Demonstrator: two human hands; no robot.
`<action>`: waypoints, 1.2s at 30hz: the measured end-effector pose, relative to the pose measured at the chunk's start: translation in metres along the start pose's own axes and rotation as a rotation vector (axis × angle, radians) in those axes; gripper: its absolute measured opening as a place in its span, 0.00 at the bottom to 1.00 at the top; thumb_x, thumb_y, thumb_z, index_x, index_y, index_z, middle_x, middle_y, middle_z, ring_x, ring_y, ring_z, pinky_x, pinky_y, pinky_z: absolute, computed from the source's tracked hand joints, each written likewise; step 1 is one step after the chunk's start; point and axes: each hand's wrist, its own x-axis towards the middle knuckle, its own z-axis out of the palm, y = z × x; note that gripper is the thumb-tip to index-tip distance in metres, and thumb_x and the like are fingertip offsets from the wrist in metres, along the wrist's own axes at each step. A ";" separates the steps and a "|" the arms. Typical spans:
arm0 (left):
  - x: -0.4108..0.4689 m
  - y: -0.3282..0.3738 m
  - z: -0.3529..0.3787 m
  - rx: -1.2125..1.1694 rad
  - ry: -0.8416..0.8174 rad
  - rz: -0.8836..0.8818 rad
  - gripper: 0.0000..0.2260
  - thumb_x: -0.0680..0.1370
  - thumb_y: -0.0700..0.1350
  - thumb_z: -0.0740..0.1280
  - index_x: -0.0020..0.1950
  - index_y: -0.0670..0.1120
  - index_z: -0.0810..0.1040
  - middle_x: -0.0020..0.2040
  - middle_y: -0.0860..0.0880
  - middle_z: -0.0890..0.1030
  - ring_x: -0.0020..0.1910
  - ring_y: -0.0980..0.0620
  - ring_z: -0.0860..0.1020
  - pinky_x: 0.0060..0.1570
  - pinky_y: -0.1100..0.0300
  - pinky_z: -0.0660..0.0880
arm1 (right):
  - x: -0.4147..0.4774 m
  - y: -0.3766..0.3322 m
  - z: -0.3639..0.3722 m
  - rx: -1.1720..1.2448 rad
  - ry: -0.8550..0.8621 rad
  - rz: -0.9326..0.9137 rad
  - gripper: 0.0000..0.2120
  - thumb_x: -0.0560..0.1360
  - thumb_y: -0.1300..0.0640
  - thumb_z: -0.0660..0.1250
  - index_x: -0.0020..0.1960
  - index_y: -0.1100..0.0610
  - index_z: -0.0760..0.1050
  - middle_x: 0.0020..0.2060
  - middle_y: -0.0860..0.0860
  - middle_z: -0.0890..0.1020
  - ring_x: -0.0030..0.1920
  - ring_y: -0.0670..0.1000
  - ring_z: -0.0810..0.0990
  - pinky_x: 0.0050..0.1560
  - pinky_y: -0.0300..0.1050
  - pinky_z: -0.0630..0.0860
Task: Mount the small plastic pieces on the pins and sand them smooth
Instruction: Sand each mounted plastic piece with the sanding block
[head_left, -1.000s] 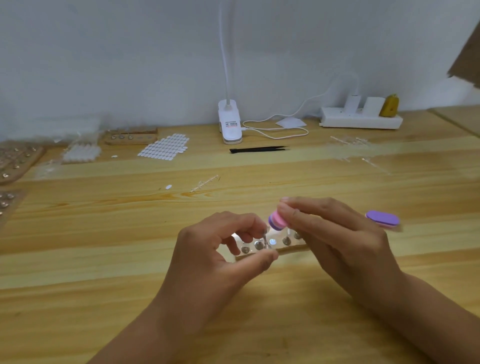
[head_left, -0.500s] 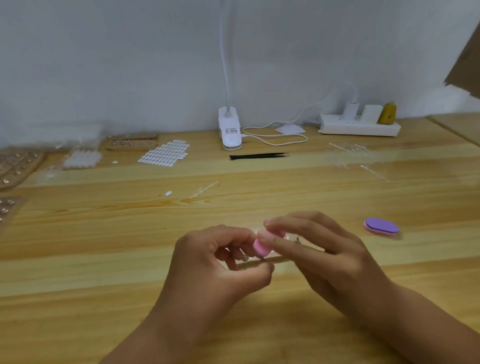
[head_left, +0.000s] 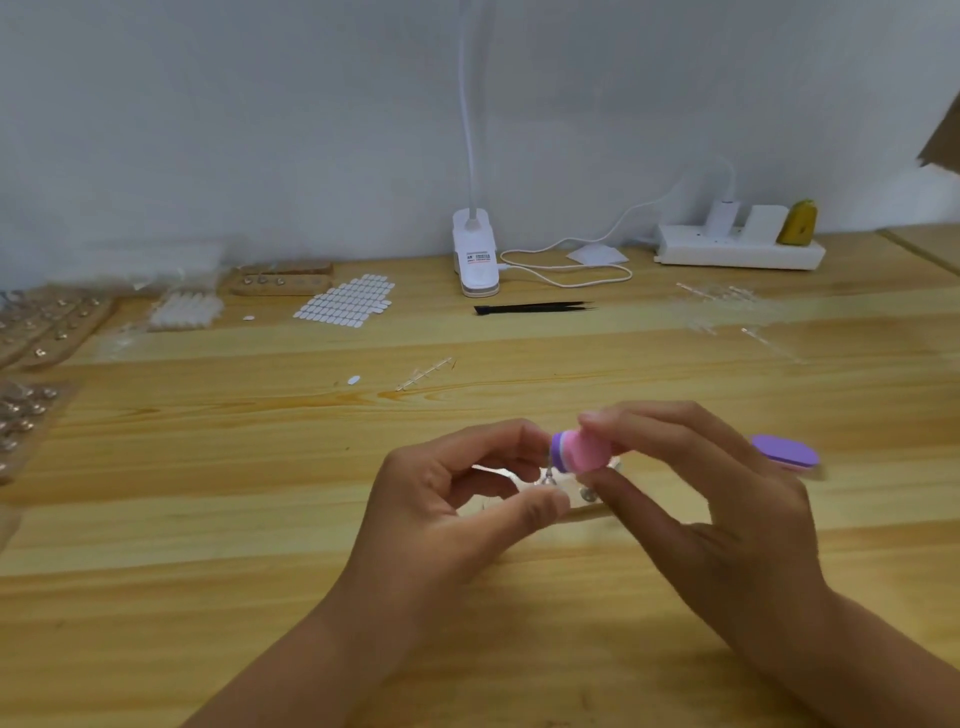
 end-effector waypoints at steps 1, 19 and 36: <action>0.000 0.000 0.000 -0.001 -0.019 0.025 0.11 0.69 0.45 0.77 0.51 0.50 0.85 0.44 0.49 0.84 0.41 0.50 0.82 0.47 0.53 0.81 | -0.001 -0.002 0.002 0.014 -0.008 -0.013 0.12 0.75 0.61 0.72 0.58 0.57 0.79 0.52 0.50 0.83 0.55 0.43 0.82 0.57 0.33 0.75; 0.002 0.000 0.003 0.019 -0.044 0.075 0.11 0.71 0.46 0.76 0.52 0.50 0.84 0.47 0.52 0.83 0.44 0.50 0.79 0.44 0.49 0.78 | 0.000 -0.002 0.003 0.071 0.019 0.030 0.12 0.74 0.59 0.73 0.56 0.55 0.75 0.50 0.48 0.81 0.52 0.41 0.80 0.53 0.31 0.73; 0.001 0.003 0.004 0.027 -0.040 0.087 0.10 0.71 0.44 0.76 0.52 0.50 0.83 0.48 0.51 0.83 0.47 0.47 0.80 0.45 0.44 0.78 | -0.002 -0.006 0.004 0.200 0.007 0.120 0.12 0.73 0.58 0.74 0.55 0.53 0.77 0.47 0.50 0.82 0.48 0.50 0.83 0.50 0.44 0.79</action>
